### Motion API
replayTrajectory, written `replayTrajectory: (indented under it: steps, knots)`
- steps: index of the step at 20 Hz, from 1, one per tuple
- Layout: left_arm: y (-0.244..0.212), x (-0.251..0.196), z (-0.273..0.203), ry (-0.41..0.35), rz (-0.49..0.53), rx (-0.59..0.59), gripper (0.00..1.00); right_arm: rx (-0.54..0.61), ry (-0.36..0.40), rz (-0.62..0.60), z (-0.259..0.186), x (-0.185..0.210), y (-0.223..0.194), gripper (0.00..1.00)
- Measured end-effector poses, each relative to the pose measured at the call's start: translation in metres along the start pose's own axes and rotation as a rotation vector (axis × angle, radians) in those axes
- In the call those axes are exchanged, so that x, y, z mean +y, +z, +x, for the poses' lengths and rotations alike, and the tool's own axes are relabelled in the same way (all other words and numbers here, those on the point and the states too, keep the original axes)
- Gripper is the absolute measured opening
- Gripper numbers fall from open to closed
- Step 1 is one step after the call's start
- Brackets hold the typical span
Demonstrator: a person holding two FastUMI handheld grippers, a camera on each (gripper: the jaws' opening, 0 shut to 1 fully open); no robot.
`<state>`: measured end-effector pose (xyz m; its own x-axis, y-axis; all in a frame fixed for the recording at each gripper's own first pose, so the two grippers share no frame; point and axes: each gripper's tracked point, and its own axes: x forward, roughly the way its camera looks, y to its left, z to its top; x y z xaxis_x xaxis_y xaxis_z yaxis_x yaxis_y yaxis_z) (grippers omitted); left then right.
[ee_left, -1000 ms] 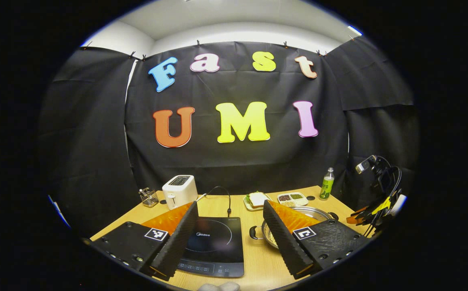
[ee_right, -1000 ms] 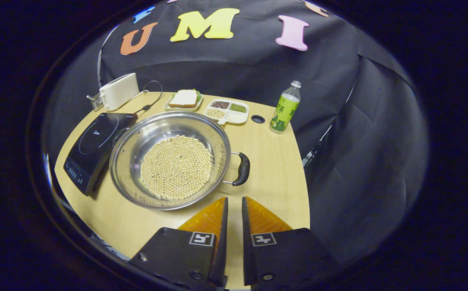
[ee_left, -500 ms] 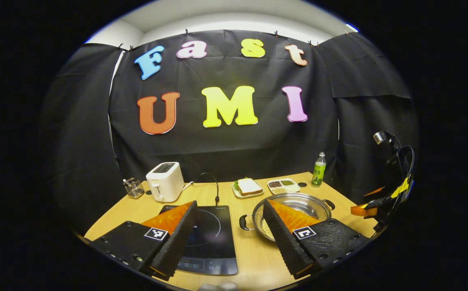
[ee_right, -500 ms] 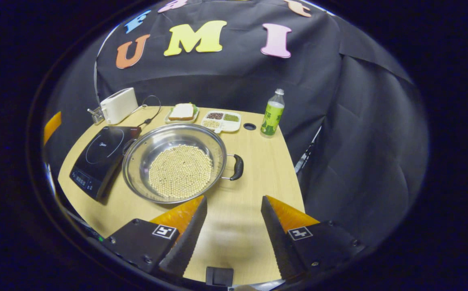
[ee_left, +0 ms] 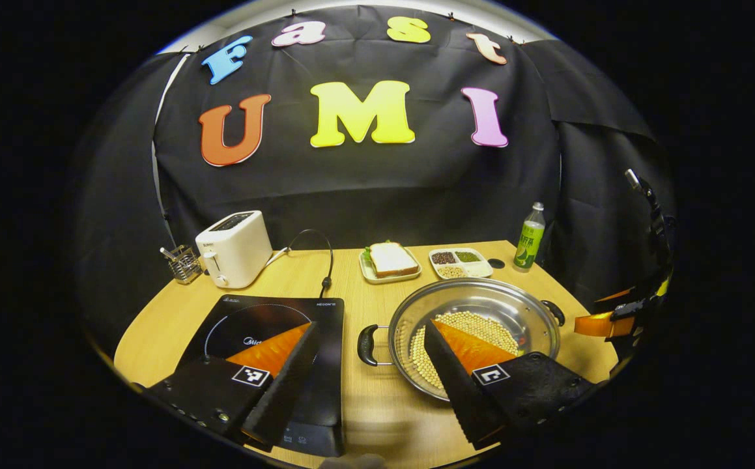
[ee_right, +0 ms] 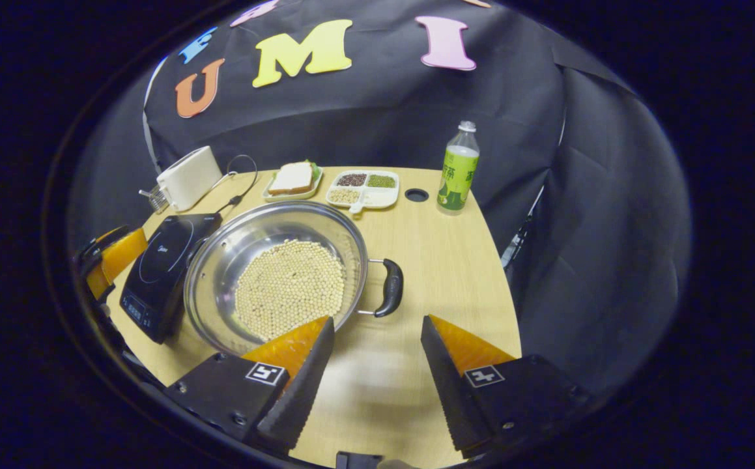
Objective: First push the handle of the pot to place it horizontally, then grasp the pot with both hands and set it on the induction cooktop.
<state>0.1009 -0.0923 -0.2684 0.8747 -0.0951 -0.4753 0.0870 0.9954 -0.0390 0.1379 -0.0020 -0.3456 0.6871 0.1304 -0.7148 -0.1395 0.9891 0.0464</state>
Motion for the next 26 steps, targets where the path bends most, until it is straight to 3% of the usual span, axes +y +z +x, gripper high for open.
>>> replayTrajectory:
  steps: [5,13,16,17,18,20,22,23,24,25,26]
  knots:
    - [-0.03,-0.001,0.049,0.037,0.02,0.108,0.97,0.04,0.036,0.02,0.043,-0.004,0.012,0.89]
    - [-0.061,-0.014,0.084,0.033,0.019,0.217,1.0,0.11,0.09,0.007,0.081,0.003,0.014,0.83]
    - [-0.064,-0.022,0.09,0.019,0.011,0.236,0.97,0.135,0.102,0.01,0.087,0.007,0.009,0.8]
    - [-0.067,-0.022,0.092,0.02,0.013,0.247,0.98,0.135,0.097,0.013,0.086,0.006,0.009,0.71]
    - [-0.07,-0.021,0.093,0.023,0.012,0.258,0.99,0.135,0.1,0.013,0.087,0.006,0.009,0.7]
    - [-0.073,-0.015,0.098,0.037,0.004,0.272,0.95,0.144,0.1,0.019,0.086,0.005,0.007,0.72]
    - [-0.075,-0.009,0.098,0.049,-0.009,0.289,0.84,0.159,0.093,0.037,0.087,0.005,0.007,0.68]
    - [-0.076,-0.009,0.101,0.044,-0.02,0.295,0.73,0.166,0.087,0.044,0.086,0.005,0.007,0.65]
    - [-0.077,-0.009,0.101,0.038,-0.026,0.308,0.73,0.173,0.081,0.04,0.086,0.005,0.006,0.64]
    - [-0.076,-0.01,0.1,0.032,-0.029,0.321,0.81,0.18,0.074,0.035,0.085,0.004,0.007,0.61]
    - [-0.076,-0.01,0.099,0.03,-0.036,0.334,0.69,0.187,0.07,0.032,0.085,0.004,0.006,0.6]
